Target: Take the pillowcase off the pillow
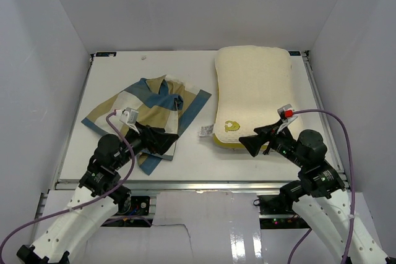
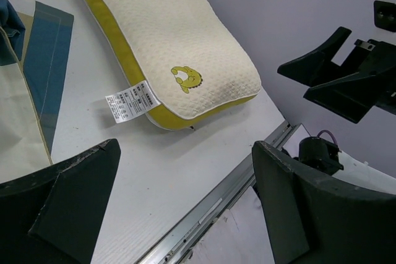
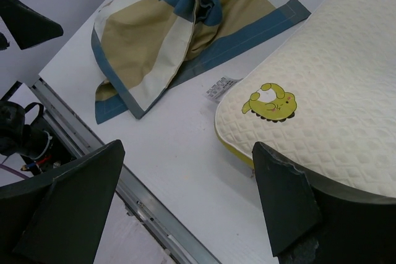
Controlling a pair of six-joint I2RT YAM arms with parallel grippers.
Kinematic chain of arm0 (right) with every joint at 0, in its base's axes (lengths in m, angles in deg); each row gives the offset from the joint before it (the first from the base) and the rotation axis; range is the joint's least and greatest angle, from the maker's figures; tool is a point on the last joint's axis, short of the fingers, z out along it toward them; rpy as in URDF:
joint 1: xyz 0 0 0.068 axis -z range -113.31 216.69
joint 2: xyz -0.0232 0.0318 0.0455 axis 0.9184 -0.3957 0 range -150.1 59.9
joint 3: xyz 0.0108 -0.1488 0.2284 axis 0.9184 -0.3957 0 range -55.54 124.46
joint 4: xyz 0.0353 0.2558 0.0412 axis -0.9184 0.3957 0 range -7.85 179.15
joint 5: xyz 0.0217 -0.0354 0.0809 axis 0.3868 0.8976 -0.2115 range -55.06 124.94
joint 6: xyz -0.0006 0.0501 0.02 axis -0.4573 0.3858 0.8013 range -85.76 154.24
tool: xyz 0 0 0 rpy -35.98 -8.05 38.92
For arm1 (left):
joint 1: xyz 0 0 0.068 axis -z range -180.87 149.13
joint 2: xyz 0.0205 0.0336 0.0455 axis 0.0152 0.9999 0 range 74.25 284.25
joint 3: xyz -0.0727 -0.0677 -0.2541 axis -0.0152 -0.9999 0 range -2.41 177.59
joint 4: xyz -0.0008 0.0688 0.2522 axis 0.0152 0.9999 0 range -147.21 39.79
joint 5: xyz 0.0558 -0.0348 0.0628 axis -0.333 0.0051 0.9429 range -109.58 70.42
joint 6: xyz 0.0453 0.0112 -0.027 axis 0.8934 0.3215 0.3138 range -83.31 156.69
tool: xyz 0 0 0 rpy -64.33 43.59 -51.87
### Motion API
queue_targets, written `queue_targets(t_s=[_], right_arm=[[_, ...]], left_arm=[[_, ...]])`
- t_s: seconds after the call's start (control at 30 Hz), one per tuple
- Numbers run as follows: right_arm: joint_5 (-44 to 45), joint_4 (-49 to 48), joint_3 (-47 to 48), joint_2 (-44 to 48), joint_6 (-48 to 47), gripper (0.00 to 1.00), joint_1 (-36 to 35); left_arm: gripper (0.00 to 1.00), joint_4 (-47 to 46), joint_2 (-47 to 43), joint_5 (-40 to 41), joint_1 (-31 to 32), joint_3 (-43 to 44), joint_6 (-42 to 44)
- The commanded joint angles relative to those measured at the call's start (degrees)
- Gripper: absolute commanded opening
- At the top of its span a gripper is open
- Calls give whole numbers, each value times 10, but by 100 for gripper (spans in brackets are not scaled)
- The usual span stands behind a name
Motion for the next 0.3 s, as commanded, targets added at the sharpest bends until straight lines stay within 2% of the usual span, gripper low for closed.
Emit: queue_targets(t_s=[0.0, 0.27], right_arm=[[-14, -14, -7, 5, 8, 90, -2], [-2, -11, -24, 18, 11, 90, -2]], left_arm=[[98, -14, -20, -28, 2, -2, -9], [98, -12, -56, -25, 2, -19, -20]])
